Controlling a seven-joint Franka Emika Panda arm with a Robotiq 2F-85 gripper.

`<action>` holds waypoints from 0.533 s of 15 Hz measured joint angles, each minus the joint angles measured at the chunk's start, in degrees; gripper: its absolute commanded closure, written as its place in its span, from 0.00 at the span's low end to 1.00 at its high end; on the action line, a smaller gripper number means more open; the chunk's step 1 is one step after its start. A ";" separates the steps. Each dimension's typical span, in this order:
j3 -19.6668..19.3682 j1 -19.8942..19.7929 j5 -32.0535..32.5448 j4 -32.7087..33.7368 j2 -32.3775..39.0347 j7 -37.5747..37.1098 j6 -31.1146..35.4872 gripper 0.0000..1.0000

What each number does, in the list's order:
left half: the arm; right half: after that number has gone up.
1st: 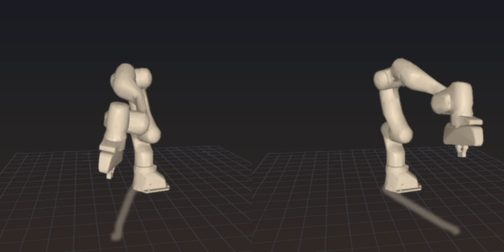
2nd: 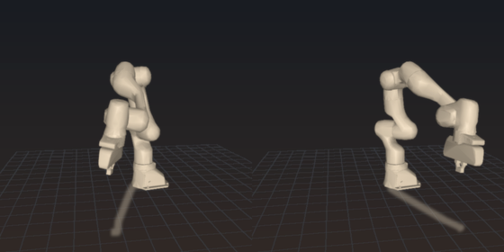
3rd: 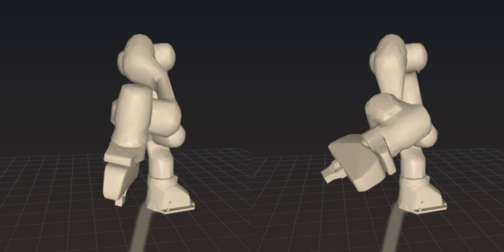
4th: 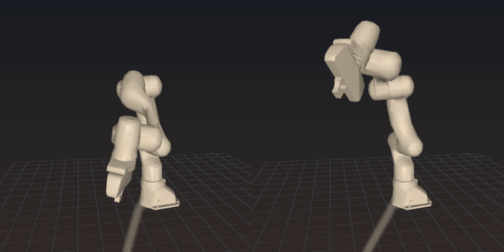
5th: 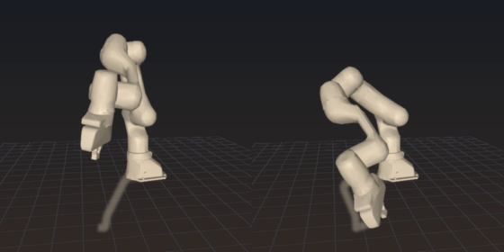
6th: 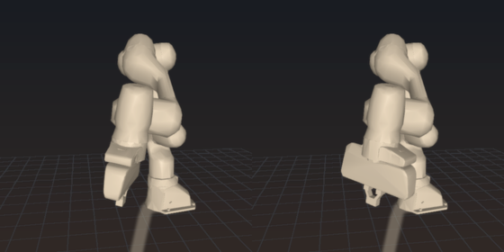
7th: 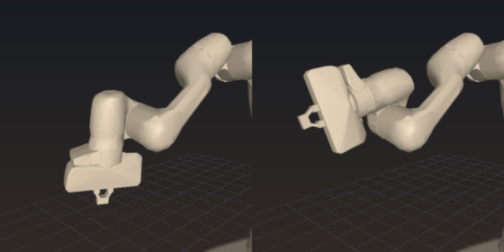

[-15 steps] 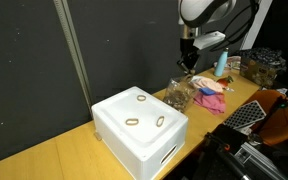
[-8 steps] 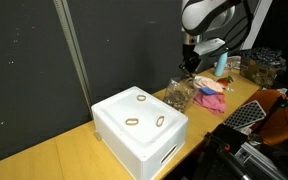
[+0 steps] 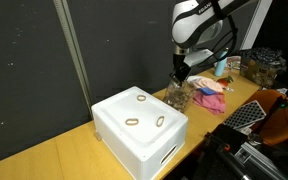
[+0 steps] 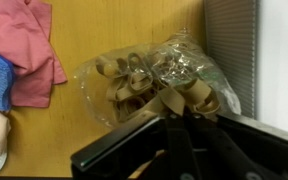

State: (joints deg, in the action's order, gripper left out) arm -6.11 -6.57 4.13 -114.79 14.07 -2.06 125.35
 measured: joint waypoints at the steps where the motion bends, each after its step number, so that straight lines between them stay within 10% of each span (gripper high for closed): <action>1: 0.38 0.55 0.00 -0.21 -0.01 -0.05 0.12 0.99; 8: 0.63 1.20 -0.05 -2.14 0.26 0.00 3.66 0.99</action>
State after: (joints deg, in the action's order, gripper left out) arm -5.48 -5.37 4.08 -116.93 14.33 -2.06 129.01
